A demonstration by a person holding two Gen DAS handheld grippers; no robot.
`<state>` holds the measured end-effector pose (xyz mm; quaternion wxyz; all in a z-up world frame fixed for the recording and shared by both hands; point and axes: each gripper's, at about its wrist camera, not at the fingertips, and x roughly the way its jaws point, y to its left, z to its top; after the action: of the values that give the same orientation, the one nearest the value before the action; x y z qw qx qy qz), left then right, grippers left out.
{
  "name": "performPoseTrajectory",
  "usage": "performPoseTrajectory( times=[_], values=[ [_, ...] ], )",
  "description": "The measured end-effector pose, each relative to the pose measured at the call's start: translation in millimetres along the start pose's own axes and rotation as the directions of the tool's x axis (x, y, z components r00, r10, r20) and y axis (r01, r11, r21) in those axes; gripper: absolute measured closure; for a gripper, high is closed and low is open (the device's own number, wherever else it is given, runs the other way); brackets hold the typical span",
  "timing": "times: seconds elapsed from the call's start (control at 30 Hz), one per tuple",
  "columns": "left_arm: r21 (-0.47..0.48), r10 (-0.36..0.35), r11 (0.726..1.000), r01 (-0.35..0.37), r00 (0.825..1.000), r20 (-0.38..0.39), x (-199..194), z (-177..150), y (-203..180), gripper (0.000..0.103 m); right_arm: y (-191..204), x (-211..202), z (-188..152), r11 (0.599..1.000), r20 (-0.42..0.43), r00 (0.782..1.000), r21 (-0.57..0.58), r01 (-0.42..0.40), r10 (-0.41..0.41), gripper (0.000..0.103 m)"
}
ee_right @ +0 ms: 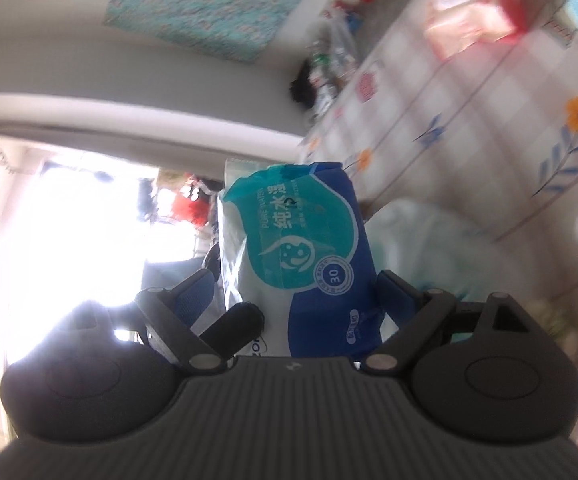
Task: Organize soft objects
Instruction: 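Close the left gripper on the wet-wipes pack while the right gripper releases it, then lower the wet-wipes pack into the cardboard box with the left gripper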
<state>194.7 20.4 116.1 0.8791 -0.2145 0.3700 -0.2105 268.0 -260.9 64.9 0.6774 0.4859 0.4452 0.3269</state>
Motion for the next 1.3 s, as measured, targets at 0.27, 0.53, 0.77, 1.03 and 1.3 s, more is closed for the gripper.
performPoseTrajectory(
  times=[0.27, 0.53, 0.77, 1.03, 1.3],
  values=[
    [-0.059, 0.061, 0.997, -0.054, 0.991, 0.117, -89, -16, 41, 0.068, 62, 56, -51, 0.996, -0.117, 0.993, -0.080, -0.043, 0.033, 0.014],
    [-0.142, 0.147, 0.982, -0.123, 0.973, 0.176, -144, -25, 91, 0.068, 109, 134, -99, 0.991, -0.252, 0.968, -0.127, -0.052, 0.018, 0.014],
    [-0.269, 0.084, 0.961, -0.059, 0.993, 0.082, -129, -28, 160, 0.068, 119, 164, -114, 0.978, -0.241, 0.969, -0.210, -0.004, -0.048, 0.014],
    [-0.355, 0.309, 0.870, -0.342, 0.939, -0.150, -93, -41, 233, 0.059, 78, 127, -77, 0.969, -0.098, 0.986, -0.220, 0.111, -0.136, 0.014],
    [-0.312, 0.292, 0.896, -0.316, 0.949, -0.122, -107, -40, 216, 0.048, 34, 102, -84, 0.972, -0.061, 0.988, -0.195, 0.128, -0.143, 0.014]
  ],
)
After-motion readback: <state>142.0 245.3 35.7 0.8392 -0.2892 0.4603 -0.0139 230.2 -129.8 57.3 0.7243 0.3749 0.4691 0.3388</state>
